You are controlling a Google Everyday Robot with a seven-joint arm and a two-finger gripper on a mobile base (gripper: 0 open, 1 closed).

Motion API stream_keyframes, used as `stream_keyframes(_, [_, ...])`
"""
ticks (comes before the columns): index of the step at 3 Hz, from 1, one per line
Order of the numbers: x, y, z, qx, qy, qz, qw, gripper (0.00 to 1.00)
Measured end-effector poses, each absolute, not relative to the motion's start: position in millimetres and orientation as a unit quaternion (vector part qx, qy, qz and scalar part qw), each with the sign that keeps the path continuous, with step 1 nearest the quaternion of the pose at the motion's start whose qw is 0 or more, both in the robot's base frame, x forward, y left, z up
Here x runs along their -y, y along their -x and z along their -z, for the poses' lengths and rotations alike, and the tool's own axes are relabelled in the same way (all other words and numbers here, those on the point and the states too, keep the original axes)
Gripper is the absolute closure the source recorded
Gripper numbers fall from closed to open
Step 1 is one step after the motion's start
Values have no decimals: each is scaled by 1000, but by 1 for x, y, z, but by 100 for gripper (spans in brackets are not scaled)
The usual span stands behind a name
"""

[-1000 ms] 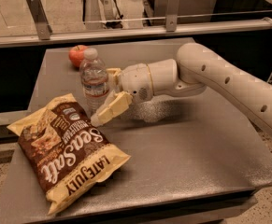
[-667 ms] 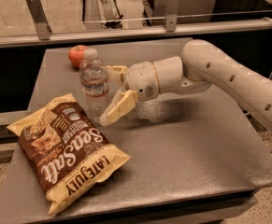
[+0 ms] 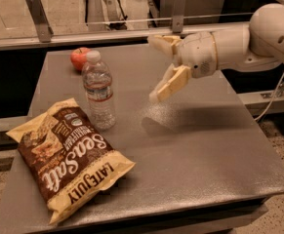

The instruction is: Move water bottle near brown chip bag

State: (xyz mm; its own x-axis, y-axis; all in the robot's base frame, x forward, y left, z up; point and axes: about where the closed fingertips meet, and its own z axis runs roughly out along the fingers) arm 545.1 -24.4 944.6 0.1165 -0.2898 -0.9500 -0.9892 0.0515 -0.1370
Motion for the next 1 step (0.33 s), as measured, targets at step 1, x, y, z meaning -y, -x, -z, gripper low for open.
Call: stream_keyframes(1, [27, -549, -954, -548, 580, -365, 479, 0])
